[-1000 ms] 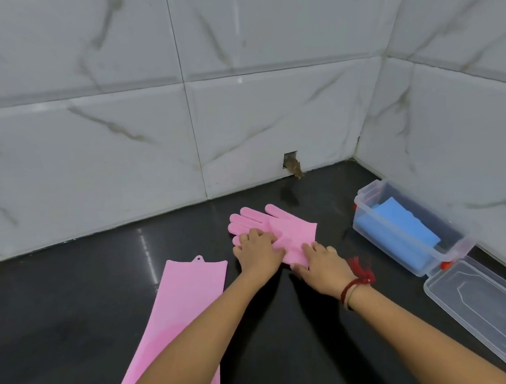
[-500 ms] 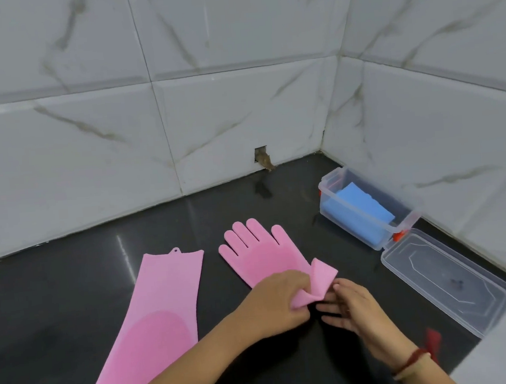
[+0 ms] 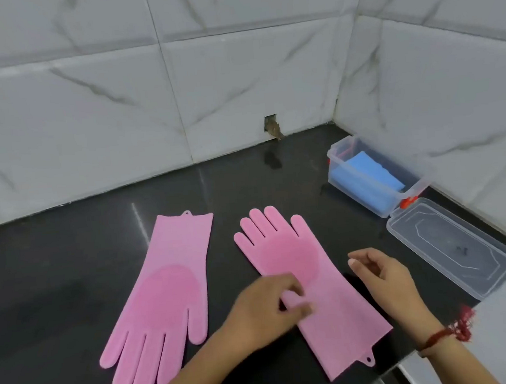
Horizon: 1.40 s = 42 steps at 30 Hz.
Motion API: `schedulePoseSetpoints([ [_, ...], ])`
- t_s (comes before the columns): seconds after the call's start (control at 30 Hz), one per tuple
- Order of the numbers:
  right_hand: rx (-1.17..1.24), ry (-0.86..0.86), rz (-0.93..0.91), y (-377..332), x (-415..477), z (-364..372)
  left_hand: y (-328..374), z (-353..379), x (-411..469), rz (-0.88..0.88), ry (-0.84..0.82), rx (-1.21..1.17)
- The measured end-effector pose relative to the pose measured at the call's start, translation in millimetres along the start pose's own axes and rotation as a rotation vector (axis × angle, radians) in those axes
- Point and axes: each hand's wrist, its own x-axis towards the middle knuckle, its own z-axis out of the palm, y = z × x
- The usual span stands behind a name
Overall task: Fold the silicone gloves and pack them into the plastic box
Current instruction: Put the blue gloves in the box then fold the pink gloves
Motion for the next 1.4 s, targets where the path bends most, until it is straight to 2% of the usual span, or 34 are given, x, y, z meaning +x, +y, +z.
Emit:
schedulePoseSetpoints([
  [0.03,0.021,-0.008,-0.022,-3.0,0.2,1.5,-11.0,-8.1,-1.1,-0.034,0.198,0.1],
  [0.1,0.058,0.002,-0.057,-11.6,0.7,3.9,-32.0,-26.0,-2.3,-0.167,0.469,0.254],
  [0.17,0.102,0.015,-0.08,-23.5,1.9,6.3,-54.9,-39.5,-9.5,-0.345,0.549,0.313],
  [0.23,0.144,0.002,-0.097,-35.5,2.6,7.8,-71.2,-40.5,-21.6,-0.476,0.508,0.358],
  [0.3,0.177,-0.054,-0.104,-44.8,1.9,11.7,-82.4,-28.6,-32.9,-0.578,0.389,0.428],
  [0.37,0.12,-0.11,-0.136,-49.3,0.2,19.6,-89.0,-13.2,-40.4,-0.622,0.303,0.519],
  [0.47,-0.023,-0.177,-0.233,-53.7,-7.1,34.4,-89.1,-7.2,-40.0,-0.632,0.301,0.638],
  [0.53,-0.112,-0.239,-0.346,-57.1,-12.7,45.1,-85.0,-15.8,-38.8,-0.617,0.296,0.707],
  [0.63,-0.194,-0.319,-0.532,-63.2,-22.9,60.4,-72.3,-49.3,-43.7,-0.6,0.247,0.673],
  [0.73,-0.238,-0.322,-0.69,-75.0,-29.7,69.9,-45.0,-87.1,-48.1,-0.47,0.213,0.764],
  [0.83,-0.354,-0.286,-0.854,-94.3,-35.6,73.2,-3.4,-109.6,-59.5,-0.281,0.157,0.737],
  [0.9,-0.368,-0.241,-0.931,-109.4,-42.0,72.0,21.4,-120.4,-65.6,-0.083,0.094,0.663],
  [0.97,-0.192,-0.291,-0.922,-125.9,-49.2,62.6,42.3,-134.5,-66.6,0.058,-0.044,0.478],
  [1.03,0.03,-0.383,-0.832,-138.6,-53.0,44.2,56.4,-149.0,-57.7,0.153,-0.238,0.289],
  [1.1,0.1,-0.41,-0.719,-144.1,-54.6,25.4,62.7,-159.7,-37.7,0.278,-0.401,0.115],
  [1.17,0.143,-0.392,-0.623,-143.5,-52.7,11.3,58.9,-161.0,-13.2,0.338,-0.514,-0.174],
  [1.23,0.176,-0.333,-0.509,-137.3,-42.1,5.0,38.9,-154.8,16.5,0.264,-0.578,-0.536],
  [1.27,0.183,-0.292,-0.441,-131.5,-33.2,4.1,26.4,-148.8,32.5,0.175,-0.556,-0.671],
  [1.33,0.254,-0.233,-0.216,-110.6,-8.7,6.6,-2.9,-133.5,64.1,-0.133,-0.504,-0.851],
  [1.37,0.289,-0.224,-0.085,-97.9,1.7,8.6,-18.1,-124.4,77.0,-0.251,-0.528,-0.911],
  [1.4,0.305,-0.222,0.029,-84.3,9.8,11.3,-33.5,-115.0,87.4,-0.296,-0.574,-0.927],
])
